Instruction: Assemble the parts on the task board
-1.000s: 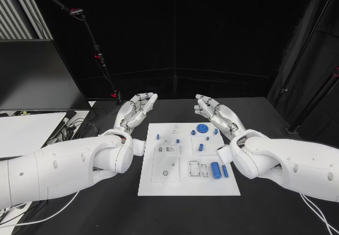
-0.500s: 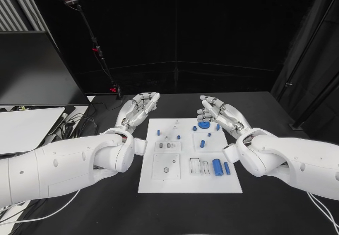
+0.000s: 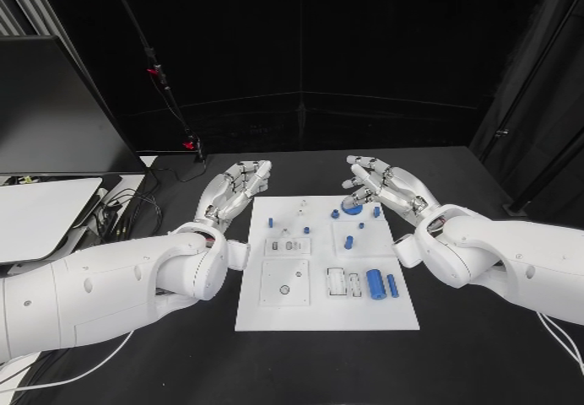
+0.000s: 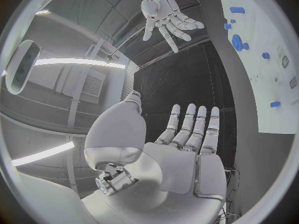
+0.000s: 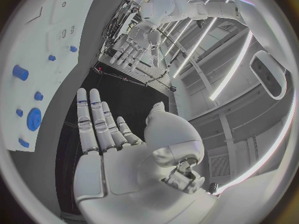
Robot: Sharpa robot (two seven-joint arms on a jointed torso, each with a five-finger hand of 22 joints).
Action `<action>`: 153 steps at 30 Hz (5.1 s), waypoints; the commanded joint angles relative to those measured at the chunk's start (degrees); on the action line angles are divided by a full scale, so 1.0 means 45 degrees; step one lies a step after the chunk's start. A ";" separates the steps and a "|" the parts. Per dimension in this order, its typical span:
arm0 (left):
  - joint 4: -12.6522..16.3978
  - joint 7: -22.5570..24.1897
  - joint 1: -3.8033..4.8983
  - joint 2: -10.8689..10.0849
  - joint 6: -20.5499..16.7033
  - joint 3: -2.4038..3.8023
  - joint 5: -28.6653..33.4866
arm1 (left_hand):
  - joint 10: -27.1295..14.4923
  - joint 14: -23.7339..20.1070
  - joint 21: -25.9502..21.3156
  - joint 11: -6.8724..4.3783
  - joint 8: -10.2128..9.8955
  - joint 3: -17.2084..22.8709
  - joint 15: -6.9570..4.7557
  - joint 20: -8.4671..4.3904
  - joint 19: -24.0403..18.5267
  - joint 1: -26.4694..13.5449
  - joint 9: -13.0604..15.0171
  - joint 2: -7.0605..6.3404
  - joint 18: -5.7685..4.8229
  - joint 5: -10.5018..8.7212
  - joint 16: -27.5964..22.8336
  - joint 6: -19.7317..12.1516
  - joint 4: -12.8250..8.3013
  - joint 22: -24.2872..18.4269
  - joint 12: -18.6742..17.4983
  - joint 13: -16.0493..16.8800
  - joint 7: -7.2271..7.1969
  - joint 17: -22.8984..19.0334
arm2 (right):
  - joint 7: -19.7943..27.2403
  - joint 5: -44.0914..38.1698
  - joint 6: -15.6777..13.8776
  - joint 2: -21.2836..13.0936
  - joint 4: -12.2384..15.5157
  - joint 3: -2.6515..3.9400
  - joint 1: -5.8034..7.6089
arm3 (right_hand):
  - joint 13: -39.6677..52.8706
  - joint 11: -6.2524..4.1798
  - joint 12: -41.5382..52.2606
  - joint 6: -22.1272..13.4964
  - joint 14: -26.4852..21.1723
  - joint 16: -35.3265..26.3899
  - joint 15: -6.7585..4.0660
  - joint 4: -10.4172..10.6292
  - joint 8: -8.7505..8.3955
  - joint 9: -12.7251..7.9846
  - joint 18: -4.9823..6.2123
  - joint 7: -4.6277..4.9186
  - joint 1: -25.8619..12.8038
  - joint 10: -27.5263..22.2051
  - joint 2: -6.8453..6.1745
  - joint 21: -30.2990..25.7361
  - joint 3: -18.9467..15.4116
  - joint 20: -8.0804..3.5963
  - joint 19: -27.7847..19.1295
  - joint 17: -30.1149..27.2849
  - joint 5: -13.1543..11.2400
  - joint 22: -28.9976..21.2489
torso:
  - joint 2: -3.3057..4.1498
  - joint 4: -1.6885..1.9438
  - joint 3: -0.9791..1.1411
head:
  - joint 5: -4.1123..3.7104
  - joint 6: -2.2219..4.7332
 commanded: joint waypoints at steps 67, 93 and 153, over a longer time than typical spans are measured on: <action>0.0178 0.3476 0.0043 0.0028 0.0527 0.0010 -0.0100 | 0.0184 0.0169 0.0496 -0.0006 -0.0240 -0.0069 0.0000 -0.0003 0.0654 -0.0015 -0.0024 0.0486 0.0189 -0.0063 -0.0048 0.0171 -0.0027 0.0378 -0.0140 -0.0018 0.1969 -0.0002 | -0.5087 -1.2044 0.2467 0.4034 -0.6505 0.0453 0.0977 | -0.0018 -0.1621 -0.4061 1.0239 0.9790 1.1868 -0.1809 -0.1870 -0.2416 0.0199 -0.1522 0.0692 0.8601 0.6025 -0.1837 1.5471 0.1927 -0.1276 0.9542 1.5817 -0.0092 1.6380 | 0.0874 0.0528 -0.0113 | -0.0788 0.0036; 0.0063 0.3397 0.0039 0.0062 0.0583 0.0007 -0.0100 | 0.0176 0.0160 0.0489 -0.0005 -0.0272 -0.0069 0.0003 -0.0003 0.0629 0.0021 -0.0026 0.0559 0.0181 -0.0014 -0.0063 0.0168 -0.0033 0.0358 -0.0163 -0.0019 0.1969 -0.0003 | -0.5686 -1.2779 0.3061 0.4626 -0.7193 0.0451 0.0596 | -0.0020 -0.1642 -0.4242 1.0391 0.9755 1.1826 -0.1816 -0.1913 -0.2572 0.0222 -0.1465 0.0666 0.8821 0.6069 -0.1777 1.5380 0.2060 -0.1269 0.9383 1.5659 -0.0087 1.6161 | 0.0831 0.0548 -0.0138 | -0.0802 -0.0124; 0.0001 0.3256 0.0033 0.0007 0.0658 -0.0004 -0.0100 | 0.0166 0.0131 0.0469 -0.0002 -0.0353 -0.0098 0.0014 -0.0005 0.0553 0.0160 -0.0024 0.0702 0.0155 0.0158 -0.0097 0.0162 -0.0047 0.0308 -0.0212 -0.0015 0.1971 -0.0001 | -0.7051 -1.3182 0.4173 0.5076 -0.7713 0.0454 0.0395 | -0.0019 -0.1679 -0.4522 1.0649 0.9702 1.1703 -0.1854 -0.1919 -0.3062 0.0223 -0.1370 0.0509 0.9182 0.6800 -0.1688 1.5204 0.2420 -0.1301 0.9134 1.5303 -0.0073 1.5784 | 0.0810 0.0632 -0.0168 | -0.0912 -0.0444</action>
